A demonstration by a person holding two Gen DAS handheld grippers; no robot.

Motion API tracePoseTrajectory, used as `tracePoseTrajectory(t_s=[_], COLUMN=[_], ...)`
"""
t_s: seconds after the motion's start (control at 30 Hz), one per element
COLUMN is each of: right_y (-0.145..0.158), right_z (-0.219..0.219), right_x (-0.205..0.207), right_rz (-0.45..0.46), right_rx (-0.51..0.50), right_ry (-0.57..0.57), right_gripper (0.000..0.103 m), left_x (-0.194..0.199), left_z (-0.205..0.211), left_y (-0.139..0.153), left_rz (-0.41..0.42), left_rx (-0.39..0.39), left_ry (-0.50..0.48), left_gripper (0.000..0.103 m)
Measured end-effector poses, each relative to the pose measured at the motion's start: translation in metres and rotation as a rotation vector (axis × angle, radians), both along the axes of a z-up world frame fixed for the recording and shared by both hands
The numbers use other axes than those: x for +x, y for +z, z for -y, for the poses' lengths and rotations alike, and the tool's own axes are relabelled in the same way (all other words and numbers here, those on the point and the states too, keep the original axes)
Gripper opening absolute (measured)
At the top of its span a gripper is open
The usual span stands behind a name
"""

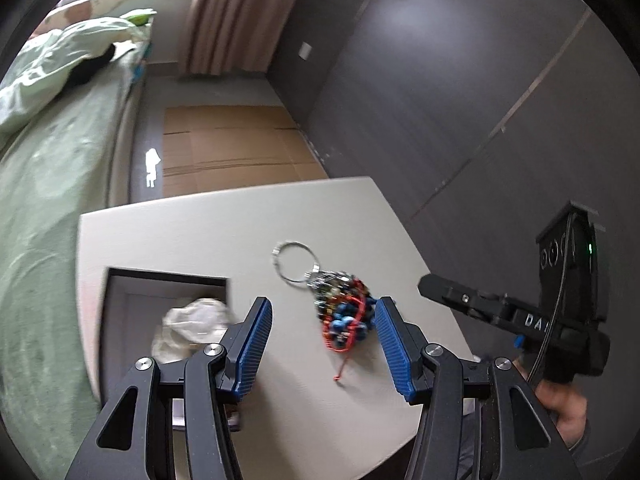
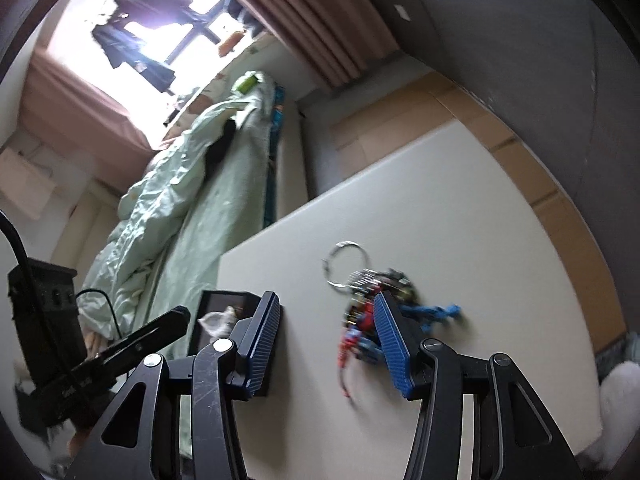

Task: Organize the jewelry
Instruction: 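Grasp the red string bracelet from the pile with the left tool, then carry the red string bracelet into the black box and open the left tool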

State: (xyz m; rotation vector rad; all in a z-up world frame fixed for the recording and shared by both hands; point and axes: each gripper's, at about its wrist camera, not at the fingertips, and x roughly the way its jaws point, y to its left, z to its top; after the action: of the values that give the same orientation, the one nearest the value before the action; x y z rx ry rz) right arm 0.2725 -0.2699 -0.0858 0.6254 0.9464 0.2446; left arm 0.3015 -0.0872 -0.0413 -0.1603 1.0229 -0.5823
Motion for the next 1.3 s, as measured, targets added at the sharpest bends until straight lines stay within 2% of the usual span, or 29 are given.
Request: tracePoseTrajectory(t_s=[0.33, 0.5, 0.6, 0.67, 0.77, 0.9, 1.0, 1.3], right_y=[-0.009, -0.023, -0.029, -0.030, -0.029, -0.029, -0.029, -0.030], right_z=[0.036, 0.046, 0.046, 0.046, 0.046, 0.047, 0.047, 0.033], right_x=[-0.010, -0.009, -0.007, -0.006, -0.006, -0.006, -0.007, -0.002], right_rz=[-0.036, -0.086, -0.102, -0.104, -0.099, -0.100, -0.098, -0.100], right_rx=[0.038, 0.070, 0.083, 0.088, 0.088, 0.088, 0.086, 0.074], right_ry=[-0.048, -0.064, -0.059, -0.054, -0.048, -0.047, -0.049, -0.013], right_gripper=[0.046, 0.040, 0.040, 0.039, 0.039, 0.039, 0.039, 0.039], left_x=[-0.002, 0.006, 0.007, 0.008, 0.008, 0.007, 0.009, 0.012], left_z=[0.056, 0.075, 0.083, 0.088, 0.091, 0.089, 0.084, 0.065], left_y=[-0.032, -0.051, -0.063, -0.068, -0.074, -0.076, -0.075, -0.048], left_rz=[-0.014, -0.037, -0.057, -0.065, -0.064, -0.061, -0.071, -0.041], left_rx=[0.078, 0.120, 0.145, 0.160, 0.198, 0.206, 0.185, 0.088], left_ry=[-0.096, -0.108, -0.117, -0.119, -0.114, -0.101, -0.092, -0.068], left_gripper=[0.054, 0.048, 0.039, 0.037, 0.025, 0.009, 0.004, 0.004])
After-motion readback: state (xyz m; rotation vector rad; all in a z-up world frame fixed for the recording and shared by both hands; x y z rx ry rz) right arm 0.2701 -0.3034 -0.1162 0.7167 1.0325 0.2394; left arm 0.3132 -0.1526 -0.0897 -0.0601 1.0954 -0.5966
